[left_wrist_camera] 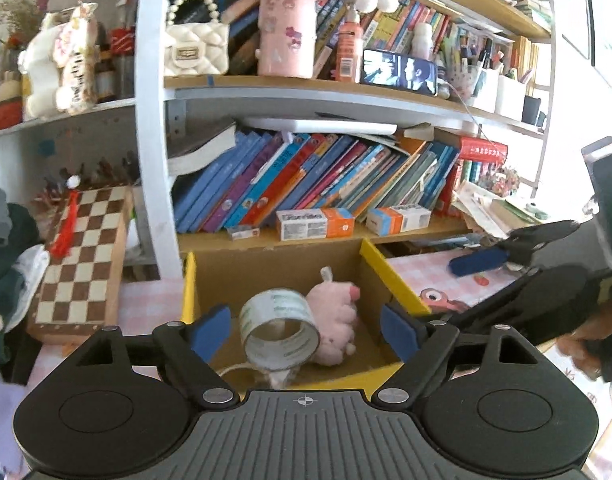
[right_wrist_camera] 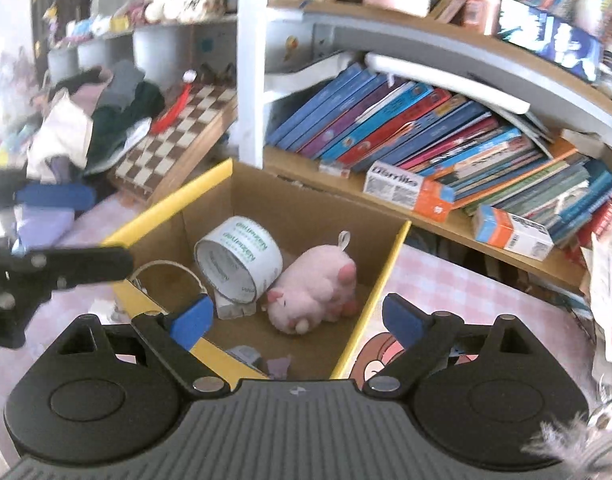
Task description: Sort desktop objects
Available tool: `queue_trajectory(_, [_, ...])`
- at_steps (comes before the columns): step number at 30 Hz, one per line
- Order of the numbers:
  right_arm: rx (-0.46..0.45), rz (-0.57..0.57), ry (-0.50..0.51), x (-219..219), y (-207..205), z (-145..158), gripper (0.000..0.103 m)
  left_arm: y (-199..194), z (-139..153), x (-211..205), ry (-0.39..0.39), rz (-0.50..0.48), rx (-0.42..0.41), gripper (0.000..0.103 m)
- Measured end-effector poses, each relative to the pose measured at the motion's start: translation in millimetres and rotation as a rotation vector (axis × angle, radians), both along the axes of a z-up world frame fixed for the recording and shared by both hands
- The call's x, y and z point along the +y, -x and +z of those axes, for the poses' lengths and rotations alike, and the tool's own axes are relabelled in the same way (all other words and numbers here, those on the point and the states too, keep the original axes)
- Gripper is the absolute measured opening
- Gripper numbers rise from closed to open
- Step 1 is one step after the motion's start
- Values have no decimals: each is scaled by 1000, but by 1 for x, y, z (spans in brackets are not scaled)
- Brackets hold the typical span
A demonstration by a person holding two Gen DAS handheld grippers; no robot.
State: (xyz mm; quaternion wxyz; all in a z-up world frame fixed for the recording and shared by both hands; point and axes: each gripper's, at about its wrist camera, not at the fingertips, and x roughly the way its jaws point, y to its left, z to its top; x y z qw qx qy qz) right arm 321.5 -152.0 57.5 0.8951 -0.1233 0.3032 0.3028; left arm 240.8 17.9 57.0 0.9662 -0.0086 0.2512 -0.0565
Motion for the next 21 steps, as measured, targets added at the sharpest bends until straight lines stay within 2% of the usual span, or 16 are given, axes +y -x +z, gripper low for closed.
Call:
queue_trajectory(9, [-24,-89,-38,-9,39,-2,93,36,-9,18,17,38,26,85])
queue_trajectory(21, [-9,-175,-47,-13,91,-17,95,75,-21,19,-4,13,34,85])
